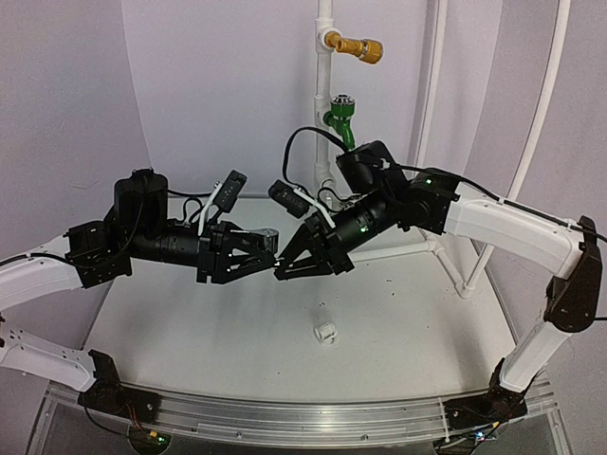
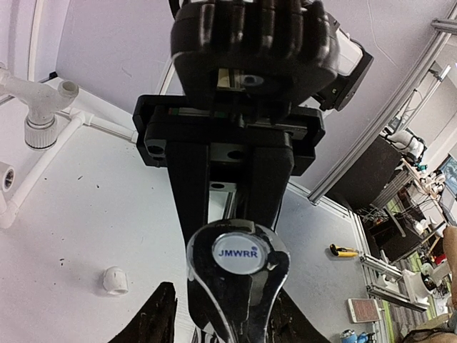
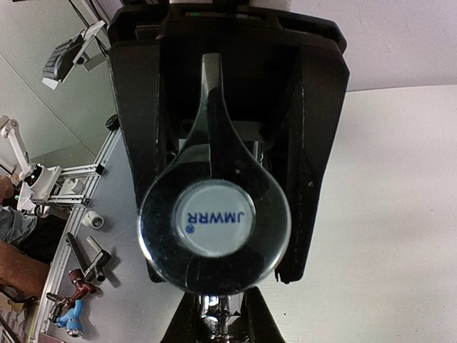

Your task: Install the water faucets

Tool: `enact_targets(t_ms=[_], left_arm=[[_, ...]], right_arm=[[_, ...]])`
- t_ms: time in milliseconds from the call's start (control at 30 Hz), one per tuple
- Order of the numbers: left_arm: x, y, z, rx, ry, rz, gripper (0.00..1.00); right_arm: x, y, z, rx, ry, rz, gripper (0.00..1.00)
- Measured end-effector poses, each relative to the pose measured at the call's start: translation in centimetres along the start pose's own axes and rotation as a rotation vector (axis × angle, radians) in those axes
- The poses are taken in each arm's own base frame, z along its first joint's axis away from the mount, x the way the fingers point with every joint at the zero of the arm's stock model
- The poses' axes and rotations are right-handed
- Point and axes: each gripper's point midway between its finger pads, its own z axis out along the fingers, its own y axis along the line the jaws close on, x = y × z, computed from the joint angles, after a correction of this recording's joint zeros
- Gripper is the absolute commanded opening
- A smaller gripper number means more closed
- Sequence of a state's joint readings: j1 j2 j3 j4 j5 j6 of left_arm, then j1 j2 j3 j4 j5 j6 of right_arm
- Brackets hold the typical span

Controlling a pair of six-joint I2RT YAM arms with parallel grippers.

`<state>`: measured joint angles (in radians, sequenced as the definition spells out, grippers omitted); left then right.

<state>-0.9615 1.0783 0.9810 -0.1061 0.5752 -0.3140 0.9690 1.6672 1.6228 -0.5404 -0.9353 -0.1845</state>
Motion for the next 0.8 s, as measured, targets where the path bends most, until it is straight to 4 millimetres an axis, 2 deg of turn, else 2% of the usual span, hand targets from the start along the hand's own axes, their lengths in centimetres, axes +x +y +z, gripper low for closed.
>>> enact_targets(t_ms=[500,800], left_arm=[[0.24,0.08,-0.07,0.005,-0.019,0.002,0.44],[0.11,0.11,-0.16,0.000,-0.030,-0.006,0.37]], right_arm=[[-0.34,-0.10,-0.53,-0.017,-0.015,0.017,0.00],[-0.56,0.10,-0.81,-0.038,-0.023,0.024,0.00]])
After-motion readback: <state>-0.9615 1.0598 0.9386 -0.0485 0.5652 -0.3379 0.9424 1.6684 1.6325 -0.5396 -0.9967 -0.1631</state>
